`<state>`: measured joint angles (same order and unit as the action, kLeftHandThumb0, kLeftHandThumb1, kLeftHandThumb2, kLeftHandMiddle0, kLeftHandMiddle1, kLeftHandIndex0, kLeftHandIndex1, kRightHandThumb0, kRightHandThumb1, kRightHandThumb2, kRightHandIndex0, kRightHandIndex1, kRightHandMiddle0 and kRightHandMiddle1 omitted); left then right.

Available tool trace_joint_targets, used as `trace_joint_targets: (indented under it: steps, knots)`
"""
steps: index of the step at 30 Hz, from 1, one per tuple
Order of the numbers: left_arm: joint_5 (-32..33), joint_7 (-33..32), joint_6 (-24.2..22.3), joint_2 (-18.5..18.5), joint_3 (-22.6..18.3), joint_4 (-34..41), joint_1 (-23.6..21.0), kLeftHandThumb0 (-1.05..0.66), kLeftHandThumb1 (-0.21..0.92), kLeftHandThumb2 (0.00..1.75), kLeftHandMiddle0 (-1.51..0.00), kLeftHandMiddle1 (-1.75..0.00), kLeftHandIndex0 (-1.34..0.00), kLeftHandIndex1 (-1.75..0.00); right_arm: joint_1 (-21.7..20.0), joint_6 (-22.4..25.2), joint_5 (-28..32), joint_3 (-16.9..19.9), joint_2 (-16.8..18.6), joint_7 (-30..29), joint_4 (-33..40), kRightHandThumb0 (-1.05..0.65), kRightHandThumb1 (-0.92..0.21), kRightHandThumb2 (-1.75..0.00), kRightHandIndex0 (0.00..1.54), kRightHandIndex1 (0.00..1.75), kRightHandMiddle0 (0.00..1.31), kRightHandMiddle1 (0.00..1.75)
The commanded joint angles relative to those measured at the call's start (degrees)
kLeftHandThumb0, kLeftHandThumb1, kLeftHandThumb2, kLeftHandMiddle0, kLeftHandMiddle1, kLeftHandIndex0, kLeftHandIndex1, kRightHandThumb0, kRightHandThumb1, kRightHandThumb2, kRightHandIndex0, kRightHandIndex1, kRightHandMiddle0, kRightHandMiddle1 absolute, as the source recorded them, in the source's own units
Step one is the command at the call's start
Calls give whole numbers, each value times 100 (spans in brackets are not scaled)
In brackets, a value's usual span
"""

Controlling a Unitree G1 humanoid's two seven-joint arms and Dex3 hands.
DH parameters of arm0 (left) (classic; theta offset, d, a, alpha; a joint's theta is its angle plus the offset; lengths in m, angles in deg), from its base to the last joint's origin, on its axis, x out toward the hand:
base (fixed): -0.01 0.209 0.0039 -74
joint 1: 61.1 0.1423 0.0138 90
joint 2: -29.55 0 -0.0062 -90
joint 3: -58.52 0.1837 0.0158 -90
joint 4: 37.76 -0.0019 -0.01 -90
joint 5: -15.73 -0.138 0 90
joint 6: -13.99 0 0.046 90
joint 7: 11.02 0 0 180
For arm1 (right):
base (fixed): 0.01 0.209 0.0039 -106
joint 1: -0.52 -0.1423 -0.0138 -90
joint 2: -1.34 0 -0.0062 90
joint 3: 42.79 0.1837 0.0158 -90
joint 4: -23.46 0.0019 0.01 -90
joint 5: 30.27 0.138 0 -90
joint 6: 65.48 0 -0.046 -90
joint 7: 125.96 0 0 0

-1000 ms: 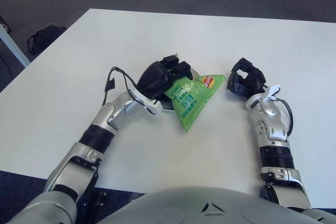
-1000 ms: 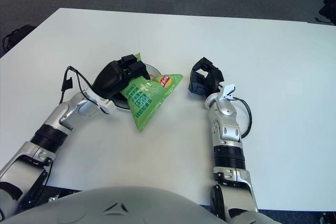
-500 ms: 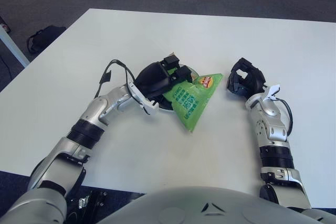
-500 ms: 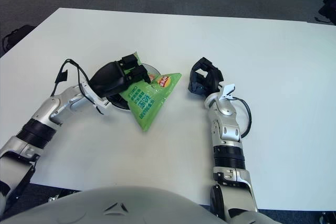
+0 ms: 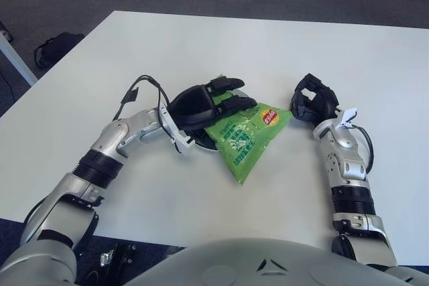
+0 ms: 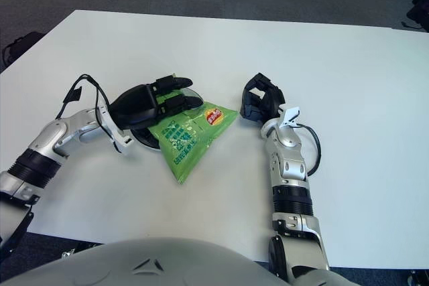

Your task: Put the snack into the plate.

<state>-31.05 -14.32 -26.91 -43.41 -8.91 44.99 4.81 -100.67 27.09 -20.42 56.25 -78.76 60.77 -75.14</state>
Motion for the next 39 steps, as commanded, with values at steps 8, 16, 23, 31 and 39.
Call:
trace_joint_targets:
  steps: [8,16,23,31,39]
  knots:
    - [1424,1729,-292,296,83,135,-102,-105,92,62,0,0,0,0,342,176,-34,-37,22,0,-246,-48,-32,-131,99,175,61,175]
    - [2174,2854,-902,344,13,535,-52,-105,92,52,0,0,0,0,356,208,-61,-47,-1,-9,-215,-48,-32,-131,101,175,61,175]
    - [2294,3102,-1128,330,-146,744,10,-105,92,44,0,0,0,0,359,297,-36,-43,11,-11,-154,-48,-31,-133,102,175,62,175]
    - [2008,2407,-786,84,-468,624,130,-105,92,45,0,0,0,0,379,403,2,-41,22,9,-72,-48,-31,-132,101,175,62,175]
    - [1673,1760,-489,-110,-661,405,112,-105,92,45,0,0,0,0,382,547,52,-26,-10,79,-18,-47,-34,-129,97,175,59,175]
